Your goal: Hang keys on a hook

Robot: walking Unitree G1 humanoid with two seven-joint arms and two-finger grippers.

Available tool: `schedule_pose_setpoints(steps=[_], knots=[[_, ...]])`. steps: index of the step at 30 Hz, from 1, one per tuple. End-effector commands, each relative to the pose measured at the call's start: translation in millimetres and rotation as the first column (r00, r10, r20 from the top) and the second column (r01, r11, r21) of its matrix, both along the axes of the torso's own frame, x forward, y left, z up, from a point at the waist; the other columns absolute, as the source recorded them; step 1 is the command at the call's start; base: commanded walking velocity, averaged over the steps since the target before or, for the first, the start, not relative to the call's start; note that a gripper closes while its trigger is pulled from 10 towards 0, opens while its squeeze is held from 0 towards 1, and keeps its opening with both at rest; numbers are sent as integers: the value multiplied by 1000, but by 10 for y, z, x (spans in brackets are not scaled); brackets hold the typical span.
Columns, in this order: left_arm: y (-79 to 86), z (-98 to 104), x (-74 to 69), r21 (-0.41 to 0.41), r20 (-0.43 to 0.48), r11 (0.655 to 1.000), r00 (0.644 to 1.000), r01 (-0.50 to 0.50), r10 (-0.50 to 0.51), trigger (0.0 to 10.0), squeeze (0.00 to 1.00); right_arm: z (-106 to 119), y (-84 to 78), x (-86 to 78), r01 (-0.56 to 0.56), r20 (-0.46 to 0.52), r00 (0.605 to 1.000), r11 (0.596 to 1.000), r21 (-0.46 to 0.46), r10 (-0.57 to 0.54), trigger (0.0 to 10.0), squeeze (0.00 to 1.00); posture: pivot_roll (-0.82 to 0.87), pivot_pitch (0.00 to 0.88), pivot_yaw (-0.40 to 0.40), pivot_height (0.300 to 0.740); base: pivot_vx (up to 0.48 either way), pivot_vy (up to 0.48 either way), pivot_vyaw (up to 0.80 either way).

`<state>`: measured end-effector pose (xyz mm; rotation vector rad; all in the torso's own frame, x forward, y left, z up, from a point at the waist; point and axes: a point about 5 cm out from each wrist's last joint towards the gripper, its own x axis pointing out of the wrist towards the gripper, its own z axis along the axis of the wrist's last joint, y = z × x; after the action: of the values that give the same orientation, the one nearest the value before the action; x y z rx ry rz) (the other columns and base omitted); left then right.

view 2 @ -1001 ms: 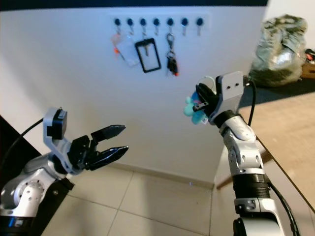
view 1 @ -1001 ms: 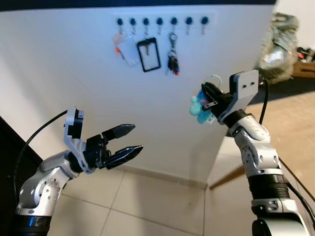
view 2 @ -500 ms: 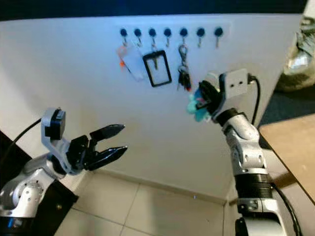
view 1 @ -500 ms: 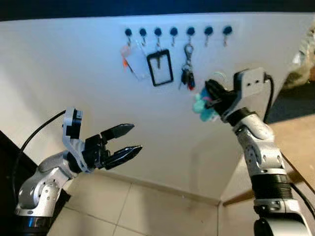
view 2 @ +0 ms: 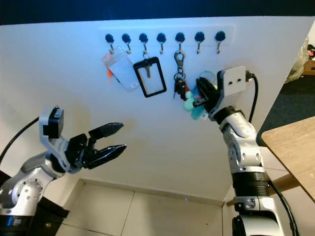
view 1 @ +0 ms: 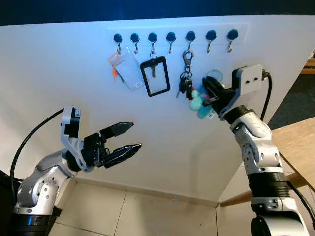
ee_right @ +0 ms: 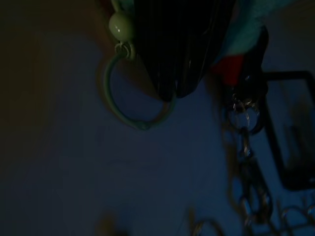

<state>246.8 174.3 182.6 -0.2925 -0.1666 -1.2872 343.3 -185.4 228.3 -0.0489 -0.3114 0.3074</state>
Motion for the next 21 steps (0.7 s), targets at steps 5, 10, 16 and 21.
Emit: schedule_pose_setpoints(steps=[5,10,16,21], knots=[[17,12,-25,6,6,1000,1000,6,-7,10000,0,69,13,5,1,12,1000,1000,14,-1,10000,0,-130,2,107,740,0,0,-640],[-2,11,-25,7,5,1000,1000,18,-18,10000,0,116,30,-19,-8,52,999,1000,7,8,10000,0,-133,0,108,740,0,0,-416],[-8,12,-24,6,5,1000,1000,20,-20,10000,0,180,61,-34,-23,76,997,1000,-1,23,10000,0,-133,0,108,740,0,0,0],[-11,10,-34,4,4,1000,1000,21,-21,10000,0,286,140,-45,-91,108,990,996,20,89,10000,0,-135,3,108,740,0,0,0]])
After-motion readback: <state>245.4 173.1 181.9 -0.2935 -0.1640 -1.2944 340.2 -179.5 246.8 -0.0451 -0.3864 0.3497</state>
